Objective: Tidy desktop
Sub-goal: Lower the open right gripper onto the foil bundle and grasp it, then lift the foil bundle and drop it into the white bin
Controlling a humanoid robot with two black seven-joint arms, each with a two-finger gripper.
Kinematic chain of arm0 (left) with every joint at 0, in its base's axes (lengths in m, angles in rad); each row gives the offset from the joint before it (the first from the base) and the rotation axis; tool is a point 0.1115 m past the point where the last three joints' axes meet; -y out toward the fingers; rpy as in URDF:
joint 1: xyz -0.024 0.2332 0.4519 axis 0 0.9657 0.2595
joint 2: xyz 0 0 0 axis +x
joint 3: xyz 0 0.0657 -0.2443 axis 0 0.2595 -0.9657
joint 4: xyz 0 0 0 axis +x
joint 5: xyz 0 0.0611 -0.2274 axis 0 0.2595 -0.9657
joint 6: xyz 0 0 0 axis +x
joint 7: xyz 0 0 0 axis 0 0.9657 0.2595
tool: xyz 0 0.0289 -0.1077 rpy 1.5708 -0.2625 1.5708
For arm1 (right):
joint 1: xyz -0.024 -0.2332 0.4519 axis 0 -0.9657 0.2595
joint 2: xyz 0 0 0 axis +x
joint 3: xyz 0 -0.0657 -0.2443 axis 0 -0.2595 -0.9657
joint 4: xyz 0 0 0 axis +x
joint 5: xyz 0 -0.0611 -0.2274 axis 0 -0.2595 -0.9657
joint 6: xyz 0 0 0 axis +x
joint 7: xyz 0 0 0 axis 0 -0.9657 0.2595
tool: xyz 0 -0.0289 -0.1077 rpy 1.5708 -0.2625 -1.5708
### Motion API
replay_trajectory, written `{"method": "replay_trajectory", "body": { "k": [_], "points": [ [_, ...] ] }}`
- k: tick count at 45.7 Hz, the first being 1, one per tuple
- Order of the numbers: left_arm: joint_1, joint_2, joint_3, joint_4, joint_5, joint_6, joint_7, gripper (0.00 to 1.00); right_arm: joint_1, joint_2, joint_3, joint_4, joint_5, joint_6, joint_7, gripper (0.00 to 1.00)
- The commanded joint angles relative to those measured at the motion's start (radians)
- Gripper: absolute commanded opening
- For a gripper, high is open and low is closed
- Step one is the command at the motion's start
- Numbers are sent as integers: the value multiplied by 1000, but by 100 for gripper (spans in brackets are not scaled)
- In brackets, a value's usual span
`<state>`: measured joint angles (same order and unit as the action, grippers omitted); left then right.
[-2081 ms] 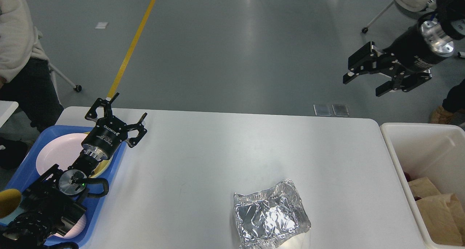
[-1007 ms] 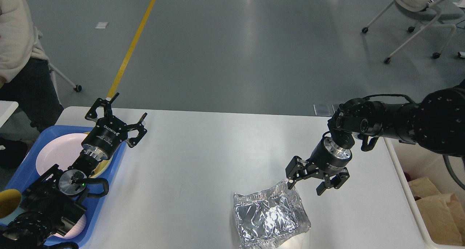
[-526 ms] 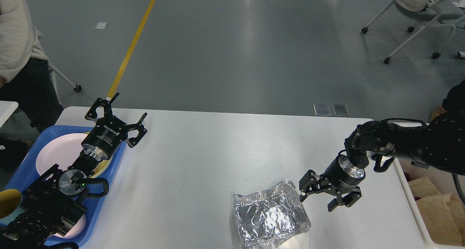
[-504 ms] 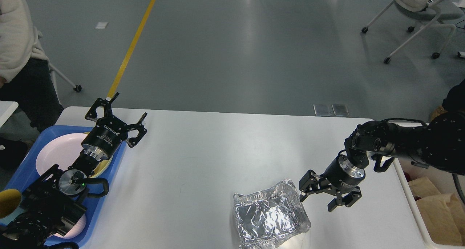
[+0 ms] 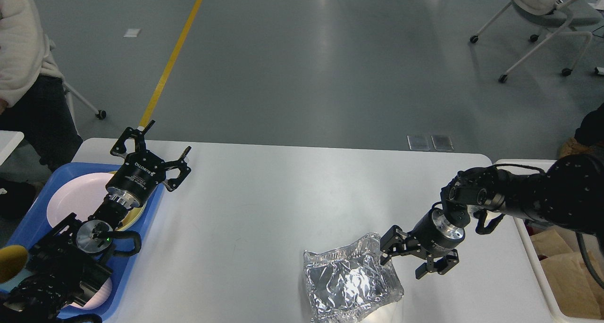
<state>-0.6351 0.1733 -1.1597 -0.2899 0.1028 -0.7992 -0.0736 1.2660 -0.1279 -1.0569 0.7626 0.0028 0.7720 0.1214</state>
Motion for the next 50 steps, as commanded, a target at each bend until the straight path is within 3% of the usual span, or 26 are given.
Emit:
{"method": "replay_trajectory", "body": {
  "k": [1,10,14,26,50],
  "points": [
    [0,0,0,0,0,0,0,97,-37,20,0,-2,0,-43,0,88],
    [0,0,0,0,0,0,0,97,-43,22,3,-5,2,-76,1,87],
    [0,-2,0,0,0,0,0,97,-43,21,15,-5,6,-77,1,80],
    [0,0,0,0,0,0,0,97,-31,22,21,15,6,-51,0,0],
    [0,-2,0,0,0,0,0,97,111,-21,-15,32,2,144,0,0]
  ]
}}
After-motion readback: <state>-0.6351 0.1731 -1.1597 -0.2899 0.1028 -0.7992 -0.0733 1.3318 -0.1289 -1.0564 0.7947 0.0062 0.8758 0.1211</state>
